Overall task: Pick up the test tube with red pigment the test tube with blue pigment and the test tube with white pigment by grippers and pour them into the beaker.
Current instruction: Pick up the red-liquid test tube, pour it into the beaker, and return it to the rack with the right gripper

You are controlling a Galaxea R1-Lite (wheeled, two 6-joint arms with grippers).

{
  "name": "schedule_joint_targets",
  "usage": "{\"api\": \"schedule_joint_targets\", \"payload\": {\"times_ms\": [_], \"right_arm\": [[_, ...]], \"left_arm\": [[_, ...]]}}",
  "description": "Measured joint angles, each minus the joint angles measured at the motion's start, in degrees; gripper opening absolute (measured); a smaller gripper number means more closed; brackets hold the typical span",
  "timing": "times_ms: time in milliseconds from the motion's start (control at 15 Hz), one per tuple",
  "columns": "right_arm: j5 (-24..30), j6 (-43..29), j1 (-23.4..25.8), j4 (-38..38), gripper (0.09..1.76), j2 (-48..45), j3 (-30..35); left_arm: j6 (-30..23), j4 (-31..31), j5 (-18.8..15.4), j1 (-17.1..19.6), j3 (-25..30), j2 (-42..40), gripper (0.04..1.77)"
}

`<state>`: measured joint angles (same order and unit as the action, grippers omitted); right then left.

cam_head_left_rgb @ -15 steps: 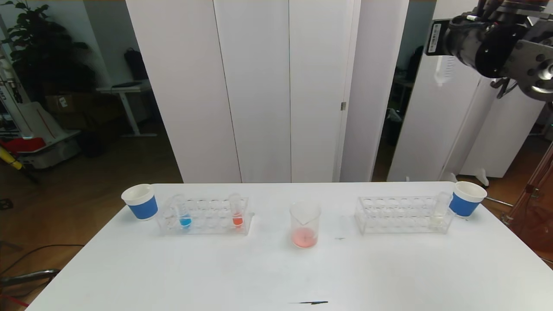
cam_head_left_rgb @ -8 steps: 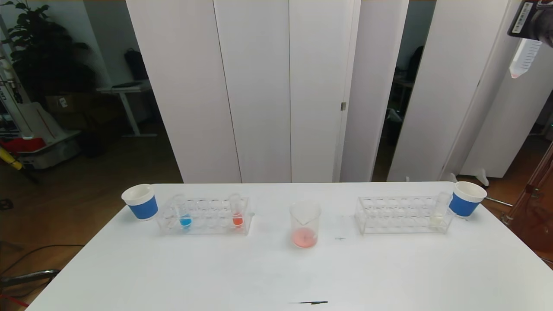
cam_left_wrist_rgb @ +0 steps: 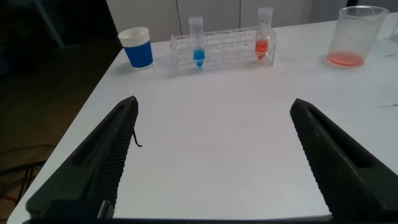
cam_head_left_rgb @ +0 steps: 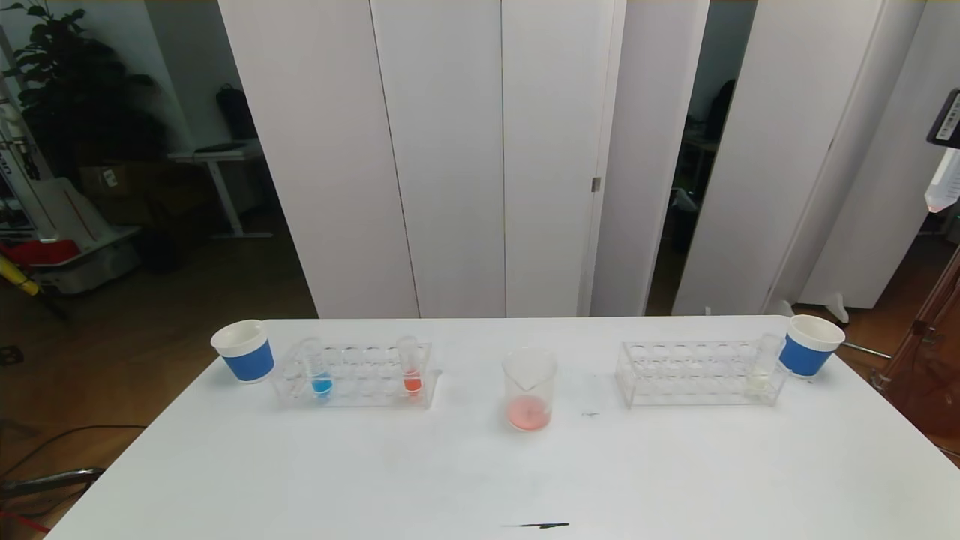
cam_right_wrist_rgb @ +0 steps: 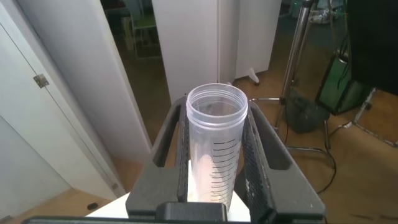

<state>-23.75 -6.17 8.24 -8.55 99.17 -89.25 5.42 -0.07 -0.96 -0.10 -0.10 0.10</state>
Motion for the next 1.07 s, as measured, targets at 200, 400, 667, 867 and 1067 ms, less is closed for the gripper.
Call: {"api": "schedule_joint_targets", "payload": {"times_ms": [200, 400, 667, 867, 1067], "right_arm": [[0.57, -0.05, 2.58, -10.96, 0.58, 0.59, 6.07], [0.79, 0.11, 4.49, -20.61, 0.58, 4.39, 10.12], [0.84, 0.27, 6.3, -29.65, 0.58, 11.67, 12.92], [0.62, 0.55, 6.5, -36.13, 0.58, 17.7, 13.81], [0.51, 0.68, 6.03, -41.51, 0.58, 22.32, 15.79]], "left_arm": [[0.0, 0.0, 0.0, 0.0, 0.0, 0.0, 1.75], [0.0, 0.0, 0.0, 0.0, 0.0, 0.0, 1.75], [0.0, 0.0, 0.0, 0.0, 0.0, 0.0, 1.75], [0.0, 0.0, 0.02, 0.0, 0.0, 0.0, 1.75], [0.0, 0.0, 0.0, 0.0, 0.0, 0.0, 1.75]]}}
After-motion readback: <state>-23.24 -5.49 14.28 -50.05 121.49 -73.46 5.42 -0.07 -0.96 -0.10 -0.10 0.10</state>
